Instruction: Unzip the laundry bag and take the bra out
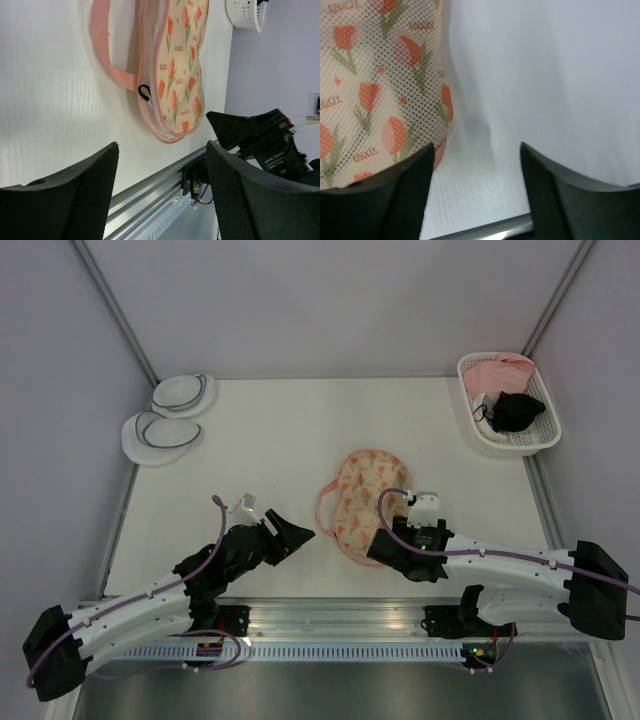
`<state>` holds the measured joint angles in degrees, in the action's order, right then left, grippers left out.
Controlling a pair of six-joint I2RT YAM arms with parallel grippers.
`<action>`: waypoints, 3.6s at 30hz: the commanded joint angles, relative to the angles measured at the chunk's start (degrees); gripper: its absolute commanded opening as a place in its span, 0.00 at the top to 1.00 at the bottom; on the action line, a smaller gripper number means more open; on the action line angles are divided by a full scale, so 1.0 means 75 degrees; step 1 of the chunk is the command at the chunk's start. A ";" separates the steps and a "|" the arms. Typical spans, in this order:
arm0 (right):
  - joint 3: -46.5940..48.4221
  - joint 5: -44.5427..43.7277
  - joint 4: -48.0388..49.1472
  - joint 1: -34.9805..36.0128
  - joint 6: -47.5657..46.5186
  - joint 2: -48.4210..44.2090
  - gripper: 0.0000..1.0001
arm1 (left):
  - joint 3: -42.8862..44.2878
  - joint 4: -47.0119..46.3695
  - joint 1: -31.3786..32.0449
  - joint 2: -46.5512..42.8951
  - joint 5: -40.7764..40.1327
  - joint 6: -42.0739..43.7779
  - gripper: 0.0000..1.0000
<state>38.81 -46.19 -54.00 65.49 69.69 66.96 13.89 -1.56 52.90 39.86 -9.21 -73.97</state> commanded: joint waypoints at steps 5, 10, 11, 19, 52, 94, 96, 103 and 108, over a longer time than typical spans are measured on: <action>0.1213 -0.0546 -0.0752 -0.0014 -0.0567 -0.0372 0.18 | -0.0422 0.1474 0.0024 -0.1446 -0.0342 -0.0051 0.25; 0.1621 0.1001 0.2355 -0.0002 -0.3346 0.0629 0.21 | -0.0434 0.1661 0.0036 -0.1634 -0.0225 0.0090 0.25; 0.1820 0.1038 0.2453 -0.0014 -0.3478 0.0948 0.21 | -0.0434 0.1696 0.0024 -0.1658 -0.0178 0.0078 0.25; 0.3976 0.1167 0.3122 -0.0282 -0.4335 0.3504 0.29 | -0.0480 0.2317 0.0047 -0.2442 -0.0002 0.0020 0.26; 0.2914 -0.3170 -0.3700 -0.3281 0.1489 0.0345 0.71 | -0.0329 0.3279 0.0048 -0.3311 -0.0342 0.0066 0.27; -0.1167 0.8526 0.8864 -0.6236 -0.4780 0.1267 0.29 | -0.0270 0.3290 0.0036 -0.2982 -0.0342 0.0008 0.28; -0.1166 0.8794 0.9062 -0.6236 -0.4745 0.1489 0.30 | -0.0270 0.3279 0.0036 -0.2994 -0.0342 0.0008 0.28; -0.1108 0.9532 0.9881 -0.6236 -0.4523 0.2250 0.58 | -0.0340 0.3279 0.0048 -0.3052 -0.0354 -0.0050 0.27; -0.1049 0.9722 1.0024 -0.6236 -0.4417 0.2218 1.00 | -0.0375 0.3325 0.0048 -0.3169 -0.0342 -0.0074 0.28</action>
<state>28.93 23.75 16.51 18.85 36.36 84.29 11.29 23.81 53.01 16.82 -10.63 -73.93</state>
